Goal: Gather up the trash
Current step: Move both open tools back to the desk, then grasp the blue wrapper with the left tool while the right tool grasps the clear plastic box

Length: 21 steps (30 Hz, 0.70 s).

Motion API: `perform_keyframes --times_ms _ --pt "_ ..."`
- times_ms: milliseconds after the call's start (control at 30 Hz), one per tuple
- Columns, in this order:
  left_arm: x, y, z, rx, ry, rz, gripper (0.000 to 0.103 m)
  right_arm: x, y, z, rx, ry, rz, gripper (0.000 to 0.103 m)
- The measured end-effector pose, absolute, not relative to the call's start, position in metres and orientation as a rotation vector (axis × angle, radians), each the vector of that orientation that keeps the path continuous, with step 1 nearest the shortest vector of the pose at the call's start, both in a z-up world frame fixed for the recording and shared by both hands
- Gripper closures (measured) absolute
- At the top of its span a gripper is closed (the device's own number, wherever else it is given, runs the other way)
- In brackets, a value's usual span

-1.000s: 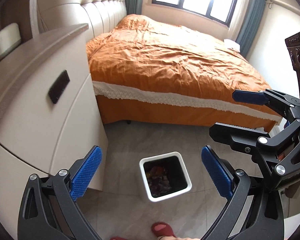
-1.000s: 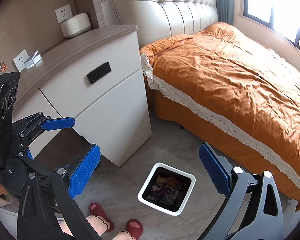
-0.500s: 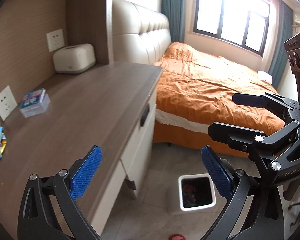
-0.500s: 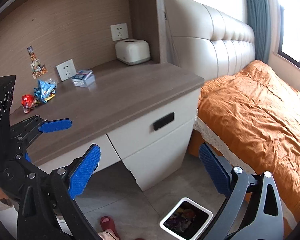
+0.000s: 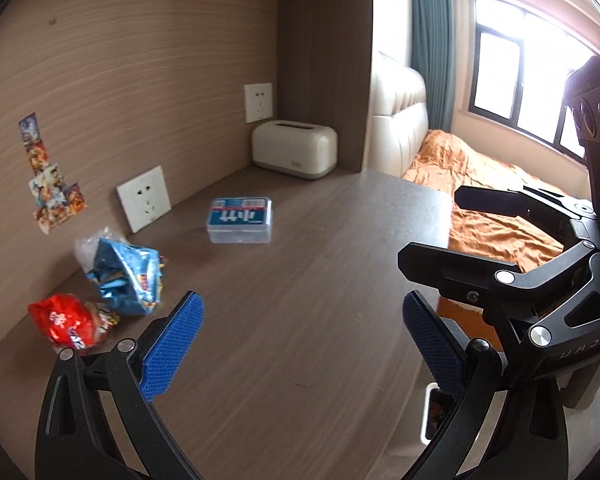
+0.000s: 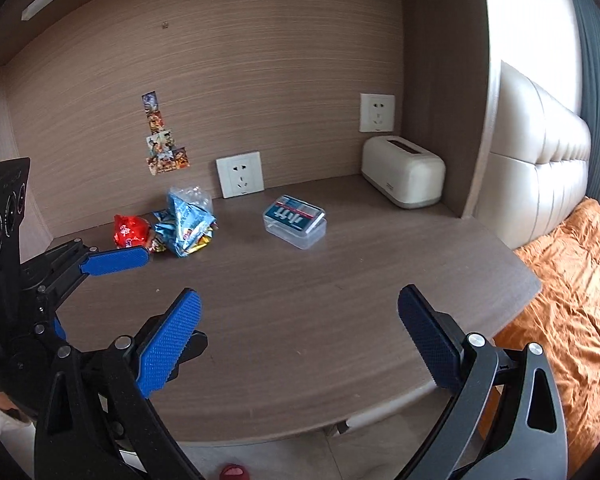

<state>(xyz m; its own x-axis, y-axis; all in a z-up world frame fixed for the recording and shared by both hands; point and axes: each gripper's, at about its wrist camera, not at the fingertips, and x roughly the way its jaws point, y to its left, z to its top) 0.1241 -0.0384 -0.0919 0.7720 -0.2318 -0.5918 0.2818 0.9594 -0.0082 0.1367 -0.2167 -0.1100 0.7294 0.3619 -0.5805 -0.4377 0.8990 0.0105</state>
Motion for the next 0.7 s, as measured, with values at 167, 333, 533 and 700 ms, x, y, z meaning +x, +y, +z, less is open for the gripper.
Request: perform_keyframes --times_ms 167,333,533,700 --pt "0.137 0.002 -0.085 0.062 0.613 -0.227 0.005 0.154 -0.177 -0.101 -0.166 0.591 0.472 0.005" --pt "0.150 0.028 -0.083 0.076 0.590 -0.184 0.005 0.166 -0.156 -0.097 -0.178 0.585 0.475 0.005" --pt "0.177 0.046 -0.091 0.075 0.594 -0.101 0.005 0.193 -0.141 -0.103 -0.224 0.598 0.497 0.005" --pt "0.211 0.043 -0.106 0.130 0.625 0.000 0.005 0.236 -0.141 -0.120 -0.235 0.626 0.540 0.005"
